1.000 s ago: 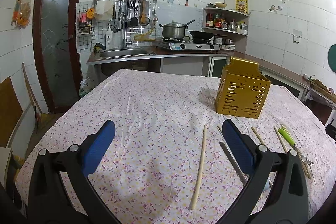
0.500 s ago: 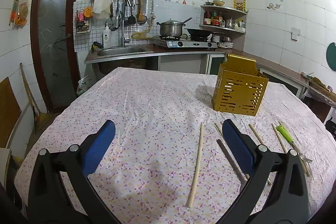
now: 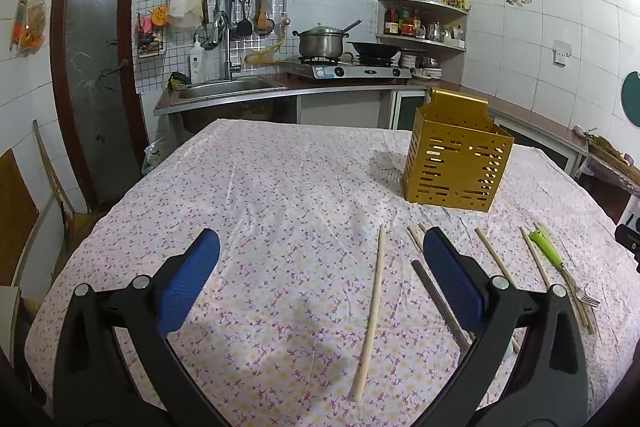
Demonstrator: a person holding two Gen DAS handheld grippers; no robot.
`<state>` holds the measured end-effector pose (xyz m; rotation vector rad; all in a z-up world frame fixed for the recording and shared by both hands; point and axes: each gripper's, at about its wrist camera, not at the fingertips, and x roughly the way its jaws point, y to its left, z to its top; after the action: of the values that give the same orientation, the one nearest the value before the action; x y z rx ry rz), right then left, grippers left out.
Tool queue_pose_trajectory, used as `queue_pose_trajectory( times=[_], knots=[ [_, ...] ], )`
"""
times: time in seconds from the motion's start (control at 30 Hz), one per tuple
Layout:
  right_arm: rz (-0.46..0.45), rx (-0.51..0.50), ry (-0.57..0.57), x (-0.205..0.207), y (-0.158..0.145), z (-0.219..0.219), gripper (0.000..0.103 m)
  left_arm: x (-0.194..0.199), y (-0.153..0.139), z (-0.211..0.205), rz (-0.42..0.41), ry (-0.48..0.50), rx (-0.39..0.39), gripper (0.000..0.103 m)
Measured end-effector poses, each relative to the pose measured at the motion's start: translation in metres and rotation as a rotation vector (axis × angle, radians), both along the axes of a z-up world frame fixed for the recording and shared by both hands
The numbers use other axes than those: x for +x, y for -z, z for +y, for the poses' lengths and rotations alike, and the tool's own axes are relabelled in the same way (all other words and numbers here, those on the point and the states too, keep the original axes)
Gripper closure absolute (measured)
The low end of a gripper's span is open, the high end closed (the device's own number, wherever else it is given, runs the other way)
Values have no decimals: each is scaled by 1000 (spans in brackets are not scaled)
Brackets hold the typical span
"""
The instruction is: Organize utensils
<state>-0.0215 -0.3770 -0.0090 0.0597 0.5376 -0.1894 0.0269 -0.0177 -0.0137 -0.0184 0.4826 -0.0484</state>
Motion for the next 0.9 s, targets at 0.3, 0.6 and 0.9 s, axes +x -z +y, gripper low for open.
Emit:
queue_pose_trajectory(
  times=[0.3,0.6,0.9],
  knots=[
    [64,22,-2,28,8,-11,46,27,7,-10,55,46,-15,5],
    [141,35,-30,77,23,-23,58,69,23,-17,136,74,-32,5],
    [212,37,-68,119,41,-23,66,110,46,-44,252,131,23,20]
  ],
)
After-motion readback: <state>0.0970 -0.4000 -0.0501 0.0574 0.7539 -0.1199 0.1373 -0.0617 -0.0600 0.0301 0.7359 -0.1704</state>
